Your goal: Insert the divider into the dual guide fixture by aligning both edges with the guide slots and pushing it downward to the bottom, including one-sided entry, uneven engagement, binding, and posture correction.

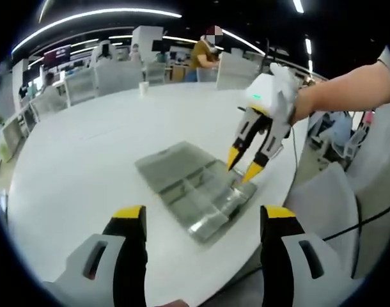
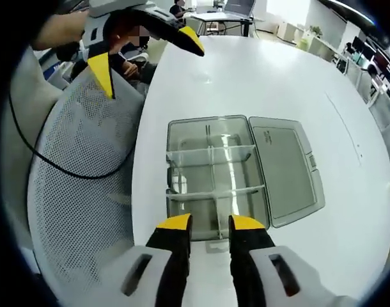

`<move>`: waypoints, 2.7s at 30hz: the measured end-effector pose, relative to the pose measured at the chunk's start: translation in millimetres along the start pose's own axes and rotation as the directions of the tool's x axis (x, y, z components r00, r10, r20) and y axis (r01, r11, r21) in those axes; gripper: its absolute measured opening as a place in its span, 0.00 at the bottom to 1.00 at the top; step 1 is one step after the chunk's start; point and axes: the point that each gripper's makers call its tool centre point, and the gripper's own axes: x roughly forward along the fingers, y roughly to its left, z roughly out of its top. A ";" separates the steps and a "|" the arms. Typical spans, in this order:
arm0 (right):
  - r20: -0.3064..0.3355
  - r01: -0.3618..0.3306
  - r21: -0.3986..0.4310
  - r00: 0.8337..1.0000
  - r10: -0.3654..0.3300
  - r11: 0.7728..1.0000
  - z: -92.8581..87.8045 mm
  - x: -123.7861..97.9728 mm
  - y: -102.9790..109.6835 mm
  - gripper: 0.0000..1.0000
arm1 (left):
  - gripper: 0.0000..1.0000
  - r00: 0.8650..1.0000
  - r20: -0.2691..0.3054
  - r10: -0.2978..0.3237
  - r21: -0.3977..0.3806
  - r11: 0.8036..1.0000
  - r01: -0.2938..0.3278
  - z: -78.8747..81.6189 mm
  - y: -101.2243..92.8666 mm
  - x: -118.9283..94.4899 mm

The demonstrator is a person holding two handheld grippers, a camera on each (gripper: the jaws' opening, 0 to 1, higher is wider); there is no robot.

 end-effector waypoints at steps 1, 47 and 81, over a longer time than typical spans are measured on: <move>0.009 0.001 0.007 1.000 -0.001 1.000 1.4 -2.2 2.5 0.19 | 0.71 1.000 0.001 0.004 -0.005 1.000 -0.004 -1.6 2.1 -1.6; 0.251 0.045 0.221 0.963 -0.101 0.974 -1.7 -25.7 33.0 0.34 | 0.68 0.981 -0.157 0.117 0.043 0.993 -0.111 -72.3 88.1 -45.9; 0.301 0.060 0.315 0.940 -0.160 0.947 -2.6 -40.2 49.2 0.39 | 0.62 0.954 -0.286 0.092 0.219 0.975 -0.028 -100.4 123.2 -38.4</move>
